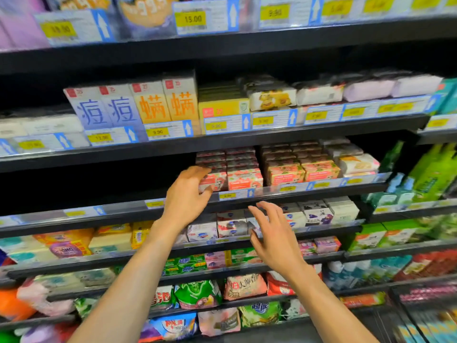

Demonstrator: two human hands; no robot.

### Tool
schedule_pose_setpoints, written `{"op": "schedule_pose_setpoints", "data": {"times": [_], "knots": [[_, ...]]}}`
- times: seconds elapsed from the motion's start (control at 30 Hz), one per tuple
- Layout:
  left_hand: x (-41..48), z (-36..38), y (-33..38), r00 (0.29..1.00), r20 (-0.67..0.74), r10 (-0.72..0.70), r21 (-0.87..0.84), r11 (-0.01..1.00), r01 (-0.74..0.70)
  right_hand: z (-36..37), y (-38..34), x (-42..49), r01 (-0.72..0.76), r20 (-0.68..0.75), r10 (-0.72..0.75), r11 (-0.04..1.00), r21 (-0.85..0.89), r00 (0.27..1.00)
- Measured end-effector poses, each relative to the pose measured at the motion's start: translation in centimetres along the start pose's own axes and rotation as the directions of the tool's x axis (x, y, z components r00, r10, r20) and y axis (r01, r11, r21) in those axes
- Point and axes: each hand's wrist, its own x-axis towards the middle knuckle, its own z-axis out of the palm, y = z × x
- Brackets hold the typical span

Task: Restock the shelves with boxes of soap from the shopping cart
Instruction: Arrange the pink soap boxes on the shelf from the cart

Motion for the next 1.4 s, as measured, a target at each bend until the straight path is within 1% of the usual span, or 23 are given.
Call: {"op": "schedule_pose_setpoints", "data": {"times": [0.1, 0.2, 0.3, 0.37, 0.43, 0.53, 0.63, 0.7, 0.77, 0.8, 0.87, 0.93, 1.0, 1.07, 1.1, 1.2, 1.23, 1.33, 1.4], "knots": [[-2.9, 1.2, 4.3, 0.983, -0.008, 0.181, -0.015, 0.983, -0.181, -3.3, 2.6, -4.0, -0.077, -0.018, 0.076, 0.997, -0.032, 0.997], [-5.4, 4.3, 9.7, 0.941, 0.027, 0.338, -0.091, 0.938, -0.334, -6.4, 6.0, -9.3, -0.194, -0.032, 0.192, 0.977, -0.091, 0.981], [-7.3, 8.4, 15.7, 0.877, 0.138, 0.460, -0.154, 0.885, -0.440, -9.2, 9.9, -15.1, -0.363, -0.045, 0.360, 0.921, -0.141, 0.932], [-8.3, 11.2, 19.9, 0.817, 0.223, 0.532, -0.188, 0.846, -0.500, -10.8, 12.8, -18.8, -0.463, -0.075, 0.457, 0.869, -0.176, 0.886], [-8.9, 14.1, 23.8, 0.746, 0.300, 0.595, -0.243, 0.803, -0.544, -12.3, 15.6, -22.4, -0.568, -0.111, 0.557, 0.800, -0.192, 0.823], [-10.0, 18.3, 29.6, 0.643, 0.374, 0.668, -0.343, 0.744, -0.573, -14.3, 19.4, -27.3, -0.722, -0.158, 0.705, 0.668, -0.181, 0.691], [-10.7, 22.4, 34.9, 0.543, 0.405, 0.736, -0.411, 0.677, -0.611, -15.6, 23.0, -31.6, -0.823, -0.196, 0.800, 0.551, -0.136, 0.567], [-10.7, 25.7, 38.2, 0.464, 0.416, 0.782, -0.462, 0.621, -0.633, -16.2, 25.4, -33.9, -0.879, -0.215, 0.852, 0.465, -0.107, 0.477], [-10.5, 29.6, 41.4, 0.375, 0.437, 0.817, -0.531, 0.571, -0.626, -16.8, 27.8, -35.8, -0.917, -0.225, 0.889, 0.389, -0.087, 0.399], [-10.3, 31.6, 43.0, 0.341, 0.447, 0.827, -0.560, 0.556, -0.614, -17.0, 28.9, -36.7, -0.928, -0.222, 0.902, 0.363, -0.077, 0.371], [-9.9, 35.5, 46.2, 0.311, 0.448, 0.839, -0.617, 0.541, -0.572, -17.5, 31.1, -38.4, -0.947, -0.215, 0.923, 0.317, -0.051, 0.321], [-9.5, 39.0, 49.6, 0.283, 0.475, 0.833, -0.663, 0.550, -0.508, -17.8, 33.3, -40.0, -0.966, -0.208, 0.944, 0.253, -0.048, 0.258], [-9.1, 42.5, 52.8, 0.220, 0.502, 0.836, -0.695, 0.542, -0.473, -17.9, 35.7, -41.3, -0.980, -0.195, 0.960, 0.197, -0.037, 0.200], [-8.7, 46.1, 55.8, 0.157, 0.518, 0.841, -0.713, 0.526, -0.463, -17.5, 38.4, -42.3, -0.986, -0.186, 0.969, 0.166, -0.010, 0.165], [-8.4, 47.8, 57.3, 0.138, 0.524, 0.841, -0.718, 0.523, -0.460, -17.3, 39.9, -42.7, -0.989, -0.175, 0.974, 0.148, 0.008, 0.145], [-7.9, 52.9, 61.2, 0.118, 0.538, 0.835, -0.727, 0.530, -0.436, -15.8, 44.4, -44.4, -0.995, -0.095, 0.992, 0.084, 0.049, 0.079], [-7.7, 54.5, 62.2, 0.122, 0.548, 0.828, -0.724, 0.542, -0.428, -15.1, 45.9, -45.1, -0.997, -0.066, 0.996, 0.066, 0.049, 0.063], [-7.1, 59.8, 64.4, 0.124, 0.599, 0.791, -0.692, 0.590, -0.417, -12.8, 50.3, -47.1, -0.996, 0.019, 0.998, 0.059, 0.067, 0.061], [-6.8, 63.1, 65.2, 0.153, 0.611, 0.777, -0.670, 0.610, -0.424, -10.7, 53.1, -48.9, -0.994, 0.062, 0.997, 0.047, 0.095, 0.053]]}}
